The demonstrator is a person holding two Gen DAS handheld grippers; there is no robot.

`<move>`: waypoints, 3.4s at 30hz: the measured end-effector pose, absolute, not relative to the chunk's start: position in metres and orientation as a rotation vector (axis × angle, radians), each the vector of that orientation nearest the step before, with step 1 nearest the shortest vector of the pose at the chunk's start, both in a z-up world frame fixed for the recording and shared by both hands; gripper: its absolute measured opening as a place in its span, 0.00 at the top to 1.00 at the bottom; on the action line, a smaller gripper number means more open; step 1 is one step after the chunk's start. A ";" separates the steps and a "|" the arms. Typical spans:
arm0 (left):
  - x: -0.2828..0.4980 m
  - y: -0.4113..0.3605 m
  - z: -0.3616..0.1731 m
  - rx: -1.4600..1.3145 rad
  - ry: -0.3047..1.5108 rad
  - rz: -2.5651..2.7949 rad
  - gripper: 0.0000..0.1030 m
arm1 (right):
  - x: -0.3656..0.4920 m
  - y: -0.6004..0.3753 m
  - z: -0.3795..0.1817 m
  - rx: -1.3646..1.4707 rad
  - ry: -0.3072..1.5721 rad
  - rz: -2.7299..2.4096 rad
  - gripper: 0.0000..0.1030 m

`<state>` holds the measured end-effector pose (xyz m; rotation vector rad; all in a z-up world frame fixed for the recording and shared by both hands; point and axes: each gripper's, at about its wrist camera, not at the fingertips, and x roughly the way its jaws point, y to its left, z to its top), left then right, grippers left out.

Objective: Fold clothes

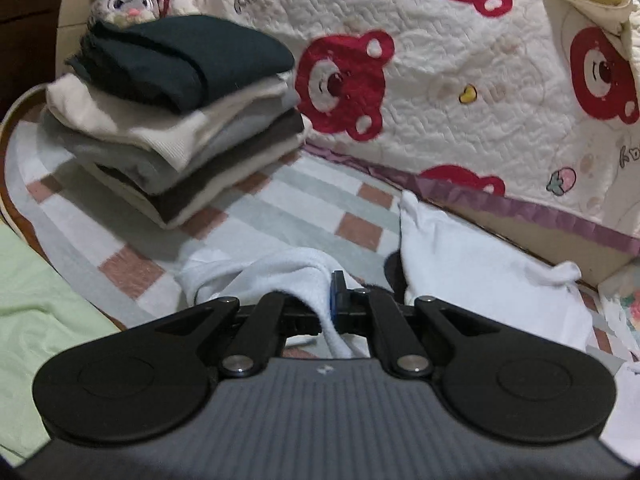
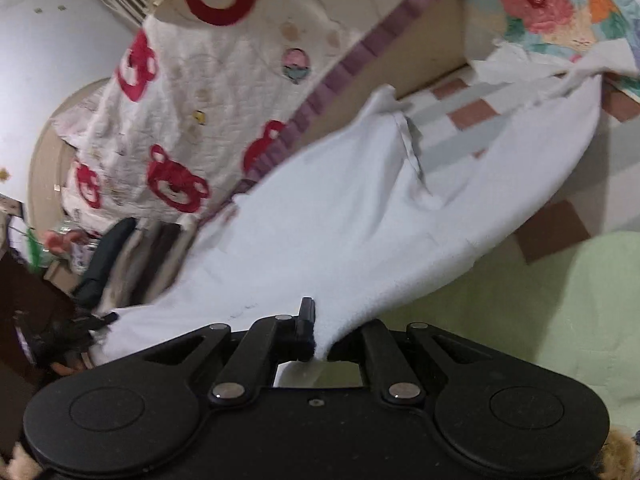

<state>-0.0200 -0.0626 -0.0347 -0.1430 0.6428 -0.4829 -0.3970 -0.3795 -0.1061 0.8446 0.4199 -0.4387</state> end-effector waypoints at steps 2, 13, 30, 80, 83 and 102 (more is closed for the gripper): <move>-0.017 -0.059 -0.039 -0.142 0.662 -0.481 0.97 | -0.395 -0.376 -0.104 0.832 0.442 -0.436 0.94; -0.012 -0.049 -0.057 -0.101 0.778 -0.436 0.91 | -0.390 -0.351 -0.103 0.801 0.586 -0.407 0.94; -0.023 -0.009 -0.093 -0.150 0.896 -0.323 0.94 | -0.362 -0.333 -0.112 0.655 0.921 -0.405 0.92; 0.043 -0.071 -0.060 -0.199 0.754 -0.662 0.88 | -0.153 -0.184 -0.130 -0.070 0.928 0.364 0.53; 0.028 -0.080 -0.063 -0.120 0.771 -0.715 0.87 | -0.155 -0.187 -0.133 -0.040 0.939 0.348 0.53; 0.011 -0.083 -0.111 -0.046 1.059 -0.943 0.41 | -0.170 -0.225 -0.146 0.239 0.989 0.286 0.50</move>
